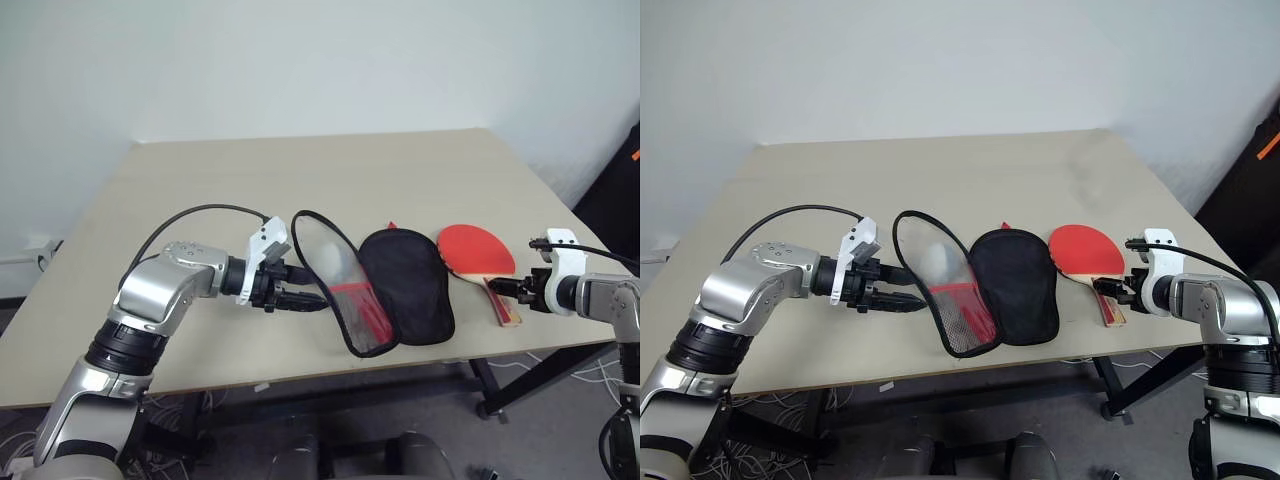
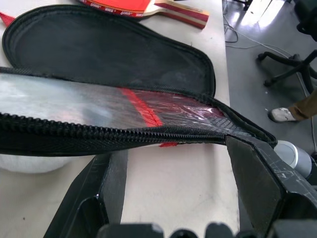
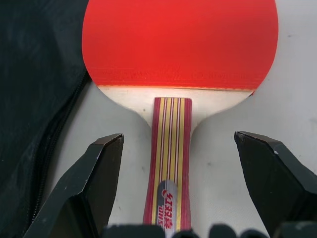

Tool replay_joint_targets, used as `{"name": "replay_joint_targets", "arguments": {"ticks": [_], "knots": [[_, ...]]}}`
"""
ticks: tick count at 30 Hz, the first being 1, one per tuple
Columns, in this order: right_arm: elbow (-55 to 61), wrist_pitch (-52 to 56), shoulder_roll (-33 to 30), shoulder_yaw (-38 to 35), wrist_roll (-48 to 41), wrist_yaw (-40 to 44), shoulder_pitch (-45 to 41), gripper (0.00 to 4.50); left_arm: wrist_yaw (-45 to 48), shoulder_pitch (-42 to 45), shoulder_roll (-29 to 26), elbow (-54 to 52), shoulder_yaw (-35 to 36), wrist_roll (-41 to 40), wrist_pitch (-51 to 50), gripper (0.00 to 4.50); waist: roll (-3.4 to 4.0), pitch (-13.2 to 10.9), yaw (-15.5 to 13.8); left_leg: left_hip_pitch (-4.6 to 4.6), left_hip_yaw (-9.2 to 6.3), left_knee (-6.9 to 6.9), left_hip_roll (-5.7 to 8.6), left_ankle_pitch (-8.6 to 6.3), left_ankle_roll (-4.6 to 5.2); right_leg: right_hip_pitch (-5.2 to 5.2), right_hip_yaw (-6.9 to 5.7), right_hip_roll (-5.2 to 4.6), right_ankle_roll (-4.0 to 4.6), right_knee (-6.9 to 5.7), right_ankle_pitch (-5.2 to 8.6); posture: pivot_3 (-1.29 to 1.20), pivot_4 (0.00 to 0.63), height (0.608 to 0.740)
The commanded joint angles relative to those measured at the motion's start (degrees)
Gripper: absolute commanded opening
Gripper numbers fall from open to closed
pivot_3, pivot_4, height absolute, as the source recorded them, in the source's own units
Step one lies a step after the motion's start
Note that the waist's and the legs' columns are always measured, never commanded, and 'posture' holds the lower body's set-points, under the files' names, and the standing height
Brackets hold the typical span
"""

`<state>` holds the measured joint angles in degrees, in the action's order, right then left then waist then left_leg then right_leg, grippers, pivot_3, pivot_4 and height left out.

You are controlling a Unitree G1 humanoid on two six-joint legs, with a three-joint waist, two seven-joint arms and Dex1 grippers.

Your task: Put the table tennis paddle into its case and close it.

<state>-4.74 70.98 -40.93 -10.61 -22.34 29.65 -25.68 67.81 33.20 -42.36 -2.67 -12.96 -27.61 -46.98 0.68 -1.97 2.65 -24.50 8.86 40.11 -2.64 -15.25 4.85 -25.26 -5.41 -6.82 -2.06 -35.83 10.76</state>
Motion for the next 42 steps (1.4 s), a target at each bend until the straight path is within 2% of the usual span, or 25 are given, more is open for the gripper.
{"name": "replay_joint_targets", "arguments": {"ticks": [1, 11, 14, 18, 23, 30, 34, 40, 42], "knots": [[0.55, -1.16, 1.25, 0.82, 0.32, -0.68, -0.72, 3.86, 0.64, 0.85, -2.42, -0.69, 2.34, 0.27, 0.37, 3.21, 0.0, 0.0, 0.01, 0.0, -0.03, 0.0, -0.01, 0.0, 0.0, 0.0, 0.0, 0.01, 0.0, 0.0, 0.0, 0.0, 0.0, 0.724], [-3.57, -4.6, 2.76, 4.53, 2.04, -0.57, -2.1, 3.86, 2.6, -5.14, -14.04, -2.91, 9.44, -1.02, 0.37, 3.21, 0.0, 0.0, -0.04, -0.01, -0.08, 0.0, -0.03, -0.06, -0.1, -0.05, 0.01, -0.01, 0.01, -0.01, 0.0, 0.0, 0.0, 0.724], [-4.67, -5.82, 2.78, 5.41, 2.8, -0.23, -2.63, 3.86, 3.12, -4.6, -15.42, -2.77, 10.76, -1.52, 0.21, 3.21, -0.01, 0.0, -0.04, -0.02, -0.09, 0.0, -0.02, -0.07, -0.11, -0.05, 0.01, -0.02, 0.01, -0.01, 0.0, 0.0, 0.0, 0.724], [-6.96, -7.97, 3.54, 6.55, 4.17, -0.79, -3.96, 2.97, 2.3, -1.73, -13.93, -2.02, 10.4, -0.92, 0.37, 3.21, -0.03, 0.0, -0.01, -0.01, -0.08, 0.0, -0.02, -0.07, -0.11, -0.04, -0.01, -0.02, 0.02, -0.01, 0.0, 0.0, 0.0, 0.724], [-7.65, -9.17, 3.72, 6.98, 5.32, -1.06, -4.97, 1.18, 1.93, 0.07, -11.58, -3.61, 9.75, -1.82, -1.08, 3.21, -0.03, 0.0, 0.21, -0.01, 0.0, -0.01, -0.03, -0.06, -0.11, -0.05, 0.01, 0.03, 0.03, -0.02, -0.01, 0.0, 0.0, 0.724], [-3.28, -6.6, 2.03, 4.07, 3.72, -0.82, -4.92, 1.14, 1.86, 1.39, -9.7, -2.19, 8.92, -0.97, -1.08, 3.21, -0.02, -0.01, 0.33, -0.01, 0.12, -0.03, -0.04, -0.04, -0.13, -0.05, 0.01, 0.06, 0.02, -0.01, -0.01, 0.0, 0.0, 0.724], [3.29, -0.04, 1.12, -0.11, 1.85, -2.46, -6.12, 1.14, 2.09, 2.61, -9.45, 0.98, 8.72, 0.17, 0.09, 3.21, -0.01, -0.01, 0.33, -0.02, 0.11, -0.03, -0.03, -0.04, -0.13, -0.06, 0.01, 0.03, 0.03, -0.02, -0.01, 0.0, 0.0, 0.724], [14.14, 9.75, 4.28, -2.38, 1.03, -7.49, -8.47, 1.14, 3.13, 4.7, -8.5, 7.89, 6.93, 2.5, 3.15, 3.21, -0.02, 0.0, 0.36, -0.02, 0.01, -0.03, -0.05, -0.04, -0.14, -0.09, 0.01, 0.04, 0.03, -0.04, -0.01, 0.0, 0.0, 0.724], [15.67, 13.52, 8.82, -3.81, 2.01, -11.12, -10.2, 1.14, 3.29, 5.48, -7.27, 10.15, 5.98, 3.61, 4.19, 3.21, -0.03, 0.0, 0.36, -0.02, 0.01, -0.03, -0.06, -0.05, -0.15, -0.11, 0.01, 0.04, 0.03, -0.03, -0.01, 0.0, 0.0, 0.724]]}}
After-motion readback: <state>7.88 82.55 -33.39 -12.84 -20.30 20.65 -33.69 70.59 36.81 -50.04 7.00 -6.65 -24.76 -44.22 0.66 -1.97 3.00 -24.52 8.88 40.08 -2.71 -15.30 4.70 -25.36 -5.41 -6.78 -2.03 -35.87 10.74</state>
